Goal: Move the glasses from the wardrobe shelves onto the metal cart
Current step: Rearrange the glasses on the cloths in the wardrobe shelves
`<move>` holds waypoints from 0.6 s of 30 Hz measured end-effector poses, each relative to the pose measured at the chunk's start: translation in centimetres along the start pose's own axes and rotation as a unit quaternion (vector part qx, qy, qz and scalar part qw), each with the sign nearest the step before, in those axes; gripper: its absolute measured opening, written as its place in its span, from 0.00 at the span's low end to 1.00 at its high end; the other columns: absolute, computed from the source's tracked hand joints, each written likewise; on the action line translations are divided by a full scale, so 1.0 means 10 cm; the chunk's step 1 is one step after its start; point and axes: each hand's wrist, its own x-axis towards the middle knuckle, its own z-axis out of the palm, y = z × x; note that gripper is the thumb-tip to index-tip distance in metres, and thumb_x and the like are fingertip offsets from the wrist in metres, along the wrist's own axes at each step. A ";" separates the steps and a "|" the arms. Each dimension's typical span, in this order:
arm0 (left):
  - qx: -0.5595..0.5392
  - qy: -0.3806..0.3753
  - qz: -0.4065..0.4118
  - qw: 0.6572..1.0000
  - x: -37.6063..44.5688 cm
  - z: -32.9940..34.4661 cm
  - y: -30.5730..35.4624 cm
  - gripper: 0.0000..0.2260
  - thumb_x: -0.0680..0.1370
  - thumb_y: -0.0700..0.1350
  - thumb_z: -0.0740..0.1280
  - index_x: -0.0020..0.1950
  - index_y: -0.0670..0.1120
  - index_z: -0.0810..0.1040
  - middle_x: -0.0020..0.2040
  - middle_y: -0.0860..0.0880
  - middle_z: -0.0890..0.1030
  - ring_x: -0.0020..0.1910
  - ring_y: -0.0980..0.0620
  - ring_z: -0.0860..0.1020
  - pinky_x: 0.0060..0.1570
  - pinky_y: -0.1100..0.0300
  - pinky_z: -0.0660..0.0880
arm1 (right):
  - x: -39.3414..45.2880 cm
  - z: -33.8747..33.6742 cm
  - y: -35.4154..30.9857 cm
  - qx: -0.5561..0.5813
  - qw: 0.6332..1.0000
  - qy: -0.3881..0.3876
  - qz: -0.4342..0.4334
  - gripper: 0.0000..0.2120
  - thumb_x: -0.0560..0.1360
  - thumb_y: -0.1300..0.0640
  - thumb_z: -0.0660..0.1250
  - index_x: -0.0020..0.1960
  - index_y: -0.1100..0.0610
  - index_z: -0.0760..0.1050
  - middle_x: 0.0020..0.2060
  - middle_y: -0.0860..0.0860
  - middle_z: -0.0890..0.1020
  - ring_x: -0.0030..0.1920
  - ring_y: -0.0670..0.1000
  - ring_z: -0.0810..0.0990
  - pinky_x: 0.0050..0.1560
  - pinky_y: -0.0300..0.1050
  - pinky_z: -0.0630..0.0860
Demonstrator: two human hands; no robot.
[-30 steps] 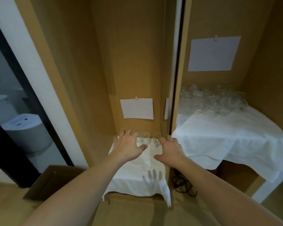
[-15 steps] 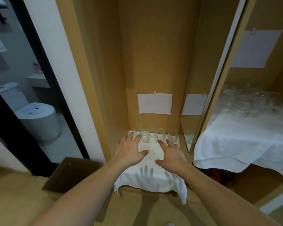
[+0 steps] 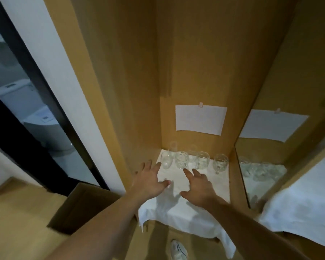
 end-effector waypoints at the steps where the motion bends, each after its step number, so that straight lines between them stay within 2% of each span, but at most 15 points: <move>1: -0.005 -0.004 0.001 1.000 0.17 0.00 -0.01 0.37 0.77 0.70 0.61 0.81 0.55 0.55 0.83 0.46 0.53 0.81 0.40 0.53 0.76 0.40 0.59 | 0.15 -0.01 0.03 -0.002 1.000 -0.007 0.003 0.43 0.76 0.40 0.68 0.82 0.46 0.48 0.81 0.54 0.54 0.78 0.60 0.59 0.73 0.55 0.64; 4: -0.032 -0.029 -0.006 0.999 0.65 0.05 0.00 0.37 0.77 0.69 0.62 0.81 0.54 0.56 0.83 0.45 0.54 0.80 0.40 0.53 0.75 0.40 0.61 | 0.60 -0.03 0.16 0.002 0.999 -0.034 0.019 0.43 0.76 0.39 0.68 0.82 0.45 0.48 0.81 0.53 0.54 0.78 0.60 0.59 0.73 0.55 0.64; 9: -0.068 -0.066 -0.041 0.995 1.33 0.26 0.03 0.42 0.72 0.73 0.61 0.81 0.54 0.58 0.82 0.45 0.59 0.80 0.41 0.56 0.74 0.42 0.62 | 1.24 0.05 0.40 0.025 0.996 -0.072 0.039 0.41 0.79 0.40 0.65 0.82 0.48 0.47 0.81 0.55 0.53 0.78 0.61 0.58 0.74 0.55 0.61; 14: -0.113 -0.072 -0.065 0.989 1.94 0.47 0.02 0.37 0.76 0.63 0.69 0.80 0.52 0.62 0.79 0.45 0.63 0.77 0.43 0.63 0.72 0.53 0.65 | 1.80 0.24 0.60 0.046 0.993 -0.093 0.063 0.41 0.77 0.40 0.68 0.81 0.50 0.52 0.77 0.55 0.62 0.73 0.60 0.66 0.69 0.54 0.69; 18: -0.165 -0.086 -0.102 0.977 2.34 0.72 -0.02 0.38 0.74 0.64 0.71 0.79 0.50 0.64 0.76 0.46 0.69 0.75 0.45 0.67 0.73 0.51 0.66 | 2.21 0.42 0.75 0.076 0.985 -0.119 0.094 0.41 0.77 0.41 0.68 0.81 0.51 0.51 0.77 0.57 0.61 0.74 0.61 0.64 0.71 0.55 0.66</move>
